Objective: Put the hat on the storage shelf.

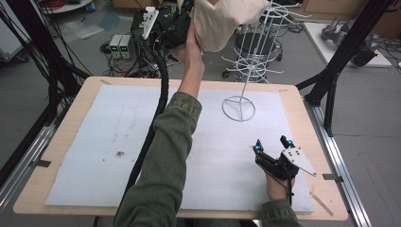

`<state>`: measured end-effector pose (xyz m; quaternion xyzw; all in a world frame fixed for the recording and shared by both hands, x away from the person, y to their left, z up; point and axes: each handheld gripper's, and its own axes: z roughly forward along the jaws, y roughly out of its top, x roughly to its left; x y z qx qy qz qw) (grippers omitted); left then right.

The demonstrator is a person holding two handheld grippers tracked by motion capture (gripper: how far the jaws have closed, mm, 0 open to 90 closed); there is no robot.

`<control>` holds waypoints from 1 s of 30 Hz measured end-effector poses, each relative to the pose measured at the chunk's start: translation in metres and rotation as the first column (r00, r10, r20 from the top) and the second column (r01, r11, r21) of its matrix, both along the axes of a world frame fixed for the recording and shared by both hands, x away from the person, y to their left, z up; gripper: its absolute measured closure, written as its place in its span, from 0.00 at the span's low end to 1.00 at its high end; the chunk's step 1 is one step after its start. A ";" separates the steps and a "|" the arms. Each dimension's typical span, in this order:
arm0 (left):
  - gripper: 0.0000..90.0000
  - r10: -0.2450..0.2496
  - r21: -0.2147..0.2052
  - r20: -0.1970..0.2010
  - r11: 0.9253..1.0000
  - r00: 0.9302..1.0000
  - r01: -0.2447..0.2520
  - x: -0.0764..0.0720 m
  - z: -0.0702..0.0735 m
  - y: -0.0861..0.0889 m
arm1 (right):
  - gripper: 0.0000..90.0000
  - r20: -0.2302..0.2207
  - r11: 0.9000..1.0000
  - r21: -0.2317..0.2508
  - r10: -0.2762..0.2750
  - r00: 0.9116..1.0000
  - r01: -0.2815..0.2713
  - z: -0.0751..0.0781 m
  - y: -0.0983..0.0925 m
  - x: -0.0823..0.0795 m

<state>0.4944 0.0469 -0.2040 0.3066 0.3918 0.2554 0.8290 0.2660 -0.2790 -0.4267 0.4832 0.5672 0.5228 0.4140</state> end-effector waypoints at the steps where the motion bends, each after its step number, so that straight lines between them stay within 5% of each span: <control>1: 0.86 0.005 0.013 0.001 1.000 1.000 -0.005 0.000 -0.002 0.001 | 0.13 -0.004 1.000 -0.002 0.003 1.000 -0.003 0.000 0.001 0.000; 17: 0.85 -0.052 0.009 -0.092 0.999 0.994 0.053 0.012 -0.049 0.003 | 0.13 -0.001 1.000 -0.010 0.007 1.000 -0.007 0.000 0.002 0.000; 30: 0.85 -0.085 0.089 -0.170 0.991 0.982 0.101 0.011 -0.095 -0.007 | 0.13 0.004 1.000 -0.015 0.013 1.000 -0.013 0.000 0.004 0.001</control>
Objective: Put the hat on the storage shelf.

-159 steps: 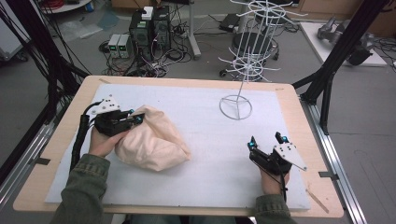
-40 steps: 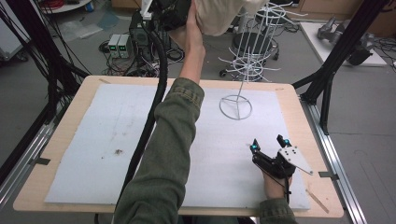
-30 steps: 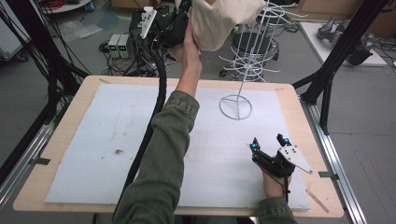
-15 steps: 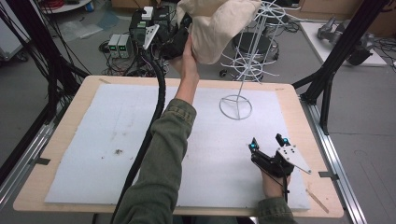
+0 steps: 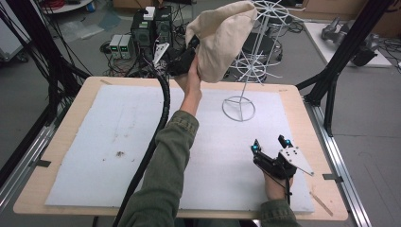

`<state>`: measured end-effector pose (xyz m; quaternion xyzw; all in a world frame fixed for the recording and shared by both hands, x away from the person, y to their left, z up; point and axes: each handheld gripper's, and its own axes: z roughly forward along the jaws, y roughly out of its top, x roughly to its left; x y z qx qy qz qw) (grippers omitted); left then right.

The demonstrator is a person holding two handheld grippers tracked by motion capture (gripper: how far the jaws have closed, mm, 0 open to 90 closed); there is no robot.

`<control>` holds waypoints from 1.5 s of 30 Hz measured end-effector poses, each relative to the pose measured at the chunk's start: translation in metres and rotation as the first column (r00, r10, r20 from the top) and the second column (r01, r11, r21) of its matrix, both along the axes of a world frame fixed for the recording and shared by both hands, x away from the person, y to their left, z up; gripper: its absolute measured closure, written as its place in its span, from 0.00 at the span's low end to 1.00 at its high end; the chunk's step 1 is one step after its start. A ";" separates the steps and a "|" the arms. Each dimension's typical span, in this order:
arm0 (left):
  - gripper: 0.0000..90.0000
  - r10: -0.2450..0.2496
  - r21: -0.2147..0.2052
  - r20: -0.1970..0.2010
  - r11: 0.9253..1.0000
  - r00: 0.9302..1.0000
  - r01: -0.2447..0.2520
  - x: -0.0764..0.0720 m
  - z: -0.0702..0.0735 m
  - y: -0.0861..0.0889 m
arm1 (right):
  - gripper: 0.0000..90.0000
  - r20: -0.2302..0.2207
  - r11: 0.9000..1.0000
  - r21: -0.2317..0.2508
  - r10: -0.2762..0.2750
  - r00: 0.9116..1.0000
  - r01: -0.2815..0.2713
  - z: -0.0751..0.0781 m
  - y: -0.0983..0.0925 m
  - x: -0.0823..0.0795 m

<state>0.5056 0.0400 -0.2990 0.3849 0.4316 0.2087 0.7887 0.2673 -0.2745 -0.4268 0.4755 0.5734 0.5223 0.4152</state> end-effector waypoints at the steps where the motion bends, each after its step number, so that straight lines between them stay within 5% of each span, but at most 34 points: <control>1: 0.85 -0.006 0.013 -0.004 1.000 1.000 0.006 -0.001 -0.003 -0.002 | 0.13 0.000 1.000 -0.001 0.000 1.000 0.000 0.000 0.000 0.000; 14: 0.84 0.003 0.083 -0.036 0.997 0.999 0.000 -0.016 -0.028 -0.011 | 0.13 0.003 1.000 0.011 0.001 1.000 -0.001 0.001 0.001 0.000; 31: 0.80 0.029 0.136 -0.018 0.990 0.999 -0.026 -0.017 -0.023 -0.004 | 0.13 -0.001 1.000 0.007 0.004 1.000 -0.004 0.001 0.002 0.001; 45: 0.56 0.040 0.170 -0.005 0.985 0.999 -0.038 -0.028 -0.017 -0.004 | 0.13 0.000 1.000 0.006 0.004 1.000 -0.004 0.001 0.003 0.001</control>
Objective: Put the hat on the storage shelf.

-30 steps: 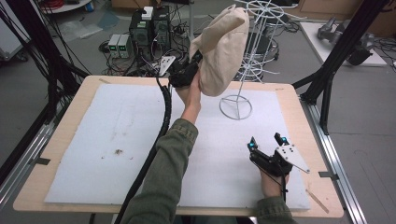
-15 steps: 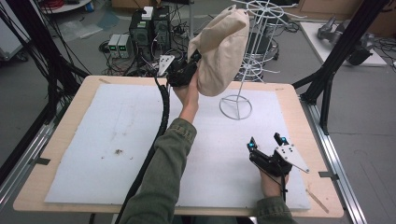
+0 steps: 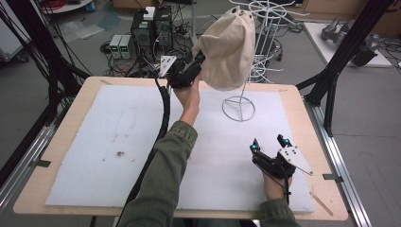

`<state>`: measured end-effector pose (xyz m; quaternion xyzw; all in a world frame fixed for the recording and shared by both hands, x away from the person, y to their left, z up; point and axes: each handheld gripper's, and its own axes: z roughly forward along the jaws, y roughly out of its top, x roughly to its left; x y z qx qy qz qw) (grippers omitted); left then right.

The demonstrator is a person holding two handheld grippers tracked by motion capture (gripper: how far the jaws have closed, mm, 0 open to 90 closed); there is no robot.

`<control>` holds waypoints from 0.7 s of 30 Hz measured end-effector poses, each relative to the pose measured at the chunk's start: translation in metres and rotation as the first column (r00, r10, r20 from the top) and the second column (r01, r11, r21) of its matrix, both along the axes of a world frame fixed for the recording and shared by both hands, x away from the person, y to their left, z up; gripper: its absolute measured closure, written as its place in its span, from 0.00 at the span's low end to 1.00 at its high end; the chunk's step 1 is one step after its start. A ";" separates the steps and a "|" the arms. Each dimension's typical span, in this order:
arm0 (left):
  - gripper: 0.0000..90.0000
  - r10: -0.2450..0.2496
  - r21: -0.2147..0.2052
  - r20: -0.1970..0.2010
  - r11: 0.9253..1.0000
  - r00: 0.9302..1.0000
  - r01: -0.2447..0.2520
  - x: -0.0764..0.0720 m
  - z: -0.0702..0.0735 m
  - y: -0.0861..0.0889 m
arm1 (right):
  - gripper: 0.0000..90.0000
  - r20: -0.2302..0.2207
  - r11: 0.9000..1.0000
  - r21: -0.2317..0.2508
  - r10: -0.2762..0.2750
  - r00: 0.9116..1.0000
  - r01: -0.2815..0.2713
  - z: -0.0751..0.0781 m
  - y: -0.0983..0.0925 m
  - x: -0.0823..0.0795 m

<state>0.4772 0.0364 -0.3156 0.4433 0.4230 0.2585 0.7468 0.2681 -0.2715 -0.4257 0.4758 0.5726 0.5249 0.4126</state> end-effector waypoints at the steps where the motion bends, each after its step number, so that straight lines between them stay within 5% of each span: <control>1: 0.54 -0.005 0.003 0.008 1.000 1.000 0.005 -0.002 0.001 0.000 | 0.13 0.001 1.000 -0.001 0.000 1.000 0.000 0.000 0.000 0.000; 6: 0.42 -0.019 0.096 0.054 0.995 0.998 0.014 -0.020 0.008 0.000 | 0.13 0.005 1.000 -0.003 0.001 1.000 -0.001 0.000 0.000 0.000; 10: 0.36 -0.041 0.125 0.067 0.992 0.997 0.033 -0.034 0.011 0.006 | 0.13 0.007 1.000 -0.006 0.002 1.000 -0.002 0.000 0.000 0.000; 21: 0.29 -0.051 0.260 0.077 0.965 0.996 0.029 -0.059 0.015 0.028 | 0.13 0.004 1.000 -0.019 0.005 1.000 -0.005 0.000 0.002 0.000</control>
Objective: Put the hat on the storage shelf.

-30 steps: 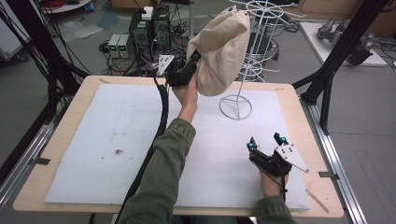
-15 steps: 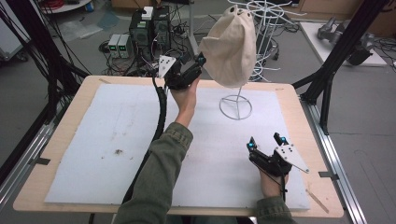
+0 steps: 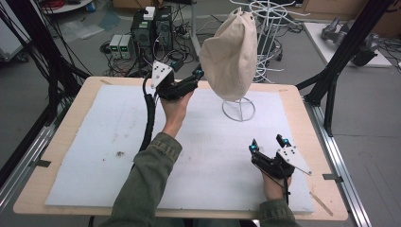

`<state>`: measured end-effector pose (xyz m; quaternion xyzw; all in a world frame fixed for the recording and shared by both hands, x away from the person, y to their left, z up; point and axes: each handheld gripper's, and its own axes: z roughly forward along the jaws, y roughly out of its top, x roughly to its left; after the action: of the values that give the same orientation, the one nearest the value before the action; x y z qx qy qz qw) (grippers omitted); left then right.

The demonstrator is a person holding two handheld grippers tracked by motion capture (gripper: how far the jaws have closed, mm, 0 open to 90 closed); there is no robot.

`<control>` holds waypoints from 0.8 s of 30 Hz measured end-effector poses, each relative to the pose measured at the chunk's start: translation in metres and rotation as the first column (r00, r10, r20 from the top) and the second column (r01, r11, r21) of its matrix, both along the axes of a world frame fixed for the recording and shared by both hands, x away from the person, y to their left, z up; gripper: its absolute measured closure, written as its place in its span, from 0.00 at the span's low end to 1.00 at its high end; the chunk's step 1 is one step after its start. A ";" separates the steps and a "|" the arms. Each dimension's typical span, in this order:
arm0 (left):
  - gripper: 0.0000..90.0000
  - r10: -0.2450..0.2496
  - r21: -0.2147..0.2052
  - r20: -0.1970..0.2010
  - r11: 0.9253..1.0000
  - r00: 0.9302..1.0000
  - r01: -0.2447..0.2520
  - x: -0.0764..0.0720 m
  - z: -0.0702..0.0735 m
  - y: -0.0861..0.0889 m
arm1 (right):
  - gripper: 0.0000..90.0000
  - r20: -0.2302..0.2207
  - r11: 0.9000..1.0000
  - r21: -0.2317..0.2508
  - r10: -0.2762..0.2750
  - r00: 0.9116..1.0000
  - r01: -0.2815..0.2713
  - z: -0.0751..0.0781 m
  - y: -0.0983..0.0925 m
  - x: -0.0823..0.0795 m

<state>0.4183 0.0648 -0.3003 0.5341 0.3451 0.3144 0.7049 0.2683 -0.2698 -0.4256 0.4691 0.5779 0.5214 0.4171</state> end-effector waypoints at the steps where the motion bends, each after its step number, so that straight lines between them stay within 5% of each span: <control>1: 0.29 -0.002 0.000 -0.001 1.000 1.000 0.002 -0.003 -0.001 0.003 | 0.13 -0.001 1.000 0.000 0.001 1.000 -0.001 0.000 0.000 0.000; 13: 0.29 0.006 0.035 0.004 0.999 1.000 -0.006 -0.027 -0.003 0.030 | 0.13 -0.007 1.000 -0.002 0.012 1.000 -0.012 0.000 0.003 -0.001; 24: 0.28 0.038 0.059 -0.003 0.998 0.999 -0.038 -0.054 -0.020 0.062 | 0.13 -0.008 1.000 -0.007 0.014 1.000 -0.014 0.000 0.004 -0.001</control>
<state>0.3639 0.1271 -0.3204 0.5485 0.3472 0.3369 0.6820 0.2674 -0.2660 -0.4261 0.4656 0.5847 0.5207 0.4127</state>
